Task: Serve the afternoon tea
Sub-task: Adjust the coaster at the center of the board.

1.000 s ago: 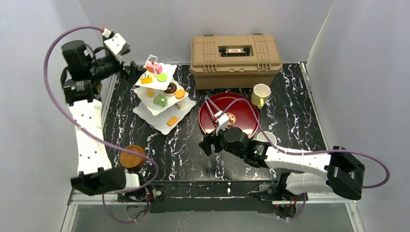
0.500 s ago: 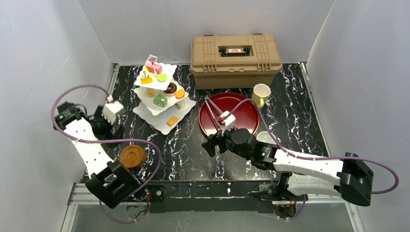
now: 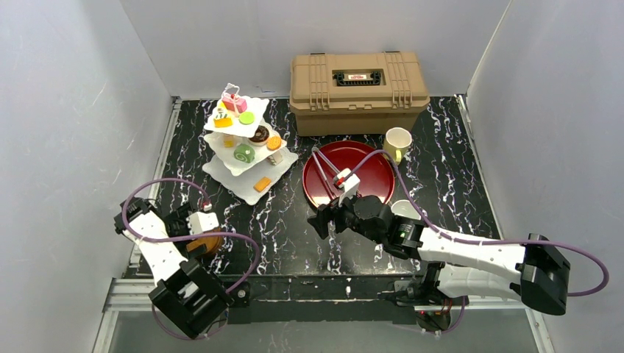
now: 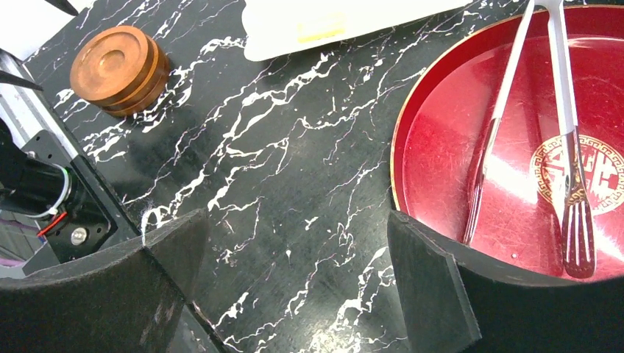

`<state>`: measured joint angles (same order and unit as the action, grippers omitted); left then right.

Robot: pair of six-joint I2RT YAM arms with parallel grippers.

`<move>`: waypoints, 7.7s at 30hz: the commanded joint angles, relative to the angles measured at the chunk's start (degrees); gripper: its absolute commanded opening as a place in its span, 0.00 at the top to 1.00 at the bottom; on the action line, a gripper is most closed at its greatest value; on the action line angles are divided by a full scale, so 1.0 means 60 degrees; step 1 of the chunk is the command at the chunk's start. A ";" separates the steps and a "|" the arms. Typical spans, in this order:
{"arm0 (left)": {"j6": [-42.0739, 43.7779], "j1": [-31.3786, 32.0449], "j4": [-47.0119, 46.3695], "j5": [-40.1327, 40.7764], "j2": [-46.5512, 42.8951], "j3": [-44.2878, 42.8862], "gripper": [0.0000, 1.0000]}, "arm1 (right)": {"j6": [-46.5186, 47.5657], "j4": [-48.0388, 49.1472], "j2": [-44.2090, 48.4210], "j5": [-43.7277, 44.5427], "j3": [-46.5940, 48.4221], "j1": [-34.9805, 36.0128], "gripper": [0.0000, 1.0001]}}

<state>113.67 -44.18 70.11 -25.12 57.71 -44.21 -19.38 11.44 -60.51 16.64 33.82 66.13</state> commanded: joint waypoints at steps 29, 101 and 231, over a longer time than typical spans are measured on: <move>-0.2573 0.3704 -0.1052 0.0071 0.1655 -0.0536 0.02 | -0.0302 0.0491 -0.0918 0.0232 0.0145 -0.0108 0.02; -0.0905 0.0640 -0.2924 0.0526 0.3295 -0.0829 0.42 | -0.2976 0.5108 -0.8583 -0.4884 0.4642 -0.0105 0.03; -0.1068 0.2075 0.0079 -0.2295 0.2891 -0.2079 0.41 | 0.0931 -0.0802 -0.6252 0.1527 0.3369 0.0671 0.21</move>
<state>104.99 -31.40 67.99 -38.35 75.40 -58.33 -14.63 7.90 -102.30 23.55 55.90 71.40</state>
